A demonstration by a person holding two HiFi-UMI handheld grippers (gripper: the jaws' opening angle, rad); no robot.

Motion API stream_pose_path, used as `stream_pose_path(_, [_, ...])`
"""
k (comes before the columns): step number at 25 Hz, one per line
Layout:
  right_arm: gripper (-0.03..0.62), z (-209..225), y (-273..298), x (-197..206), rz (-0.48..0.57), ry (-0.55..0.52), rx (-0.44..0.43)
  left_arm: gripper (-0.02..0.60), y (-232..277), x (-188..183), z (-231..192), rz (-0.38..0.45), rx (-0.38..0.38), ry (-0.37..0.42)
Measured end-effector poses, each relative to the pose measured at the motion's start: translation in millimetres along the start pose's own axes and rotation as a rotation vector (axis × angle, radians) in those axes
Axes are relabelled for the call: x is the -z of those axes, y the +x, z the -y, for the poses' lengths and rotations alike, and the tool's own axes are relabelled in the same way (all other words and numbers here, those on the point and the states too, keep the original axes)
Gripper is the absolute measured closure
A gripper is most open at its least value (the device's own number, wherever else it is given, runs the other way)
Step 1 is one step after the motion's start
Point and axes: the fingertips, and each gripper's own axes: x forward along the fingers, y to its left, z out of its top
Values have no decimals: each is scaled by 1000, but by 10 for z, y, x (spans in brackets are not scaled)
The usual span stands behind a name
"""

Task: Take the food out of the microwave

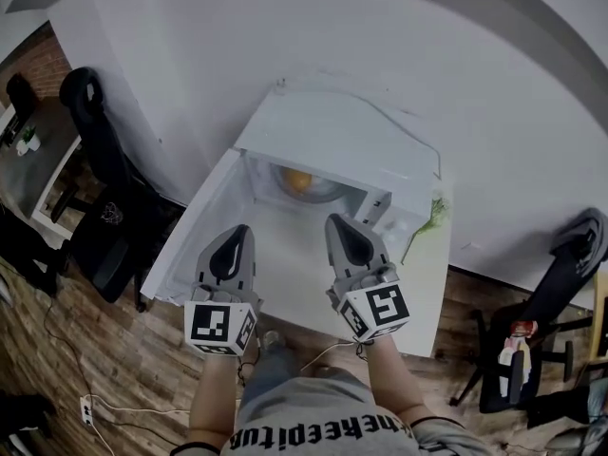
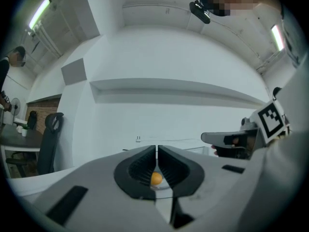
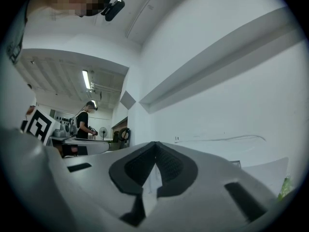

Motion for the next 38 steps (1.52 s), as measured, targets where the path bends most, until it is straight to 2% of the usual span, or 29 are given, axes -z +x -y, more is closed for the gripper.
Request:
stream_pose_path(11, [588,153,340,426,-65,26,92,568,394,296,-142,-40,114,-17])
stream_pose_path(18, [588,243,509,797,-80,75,141,568,507,450,-179,-63,155,-30])
stream_pose_path(21, [588,270,591,970,-102,61,148,568,546,536,-174,-72,173,-34])
stream_pose_path(32, [530,467,847,1648,-180,98,183,568,636,763,-72,-85,217,-47])
stream_pose_path(38, [473,541,987,1888,-206,99,178,568,618,888,-8,-95,230,-48])
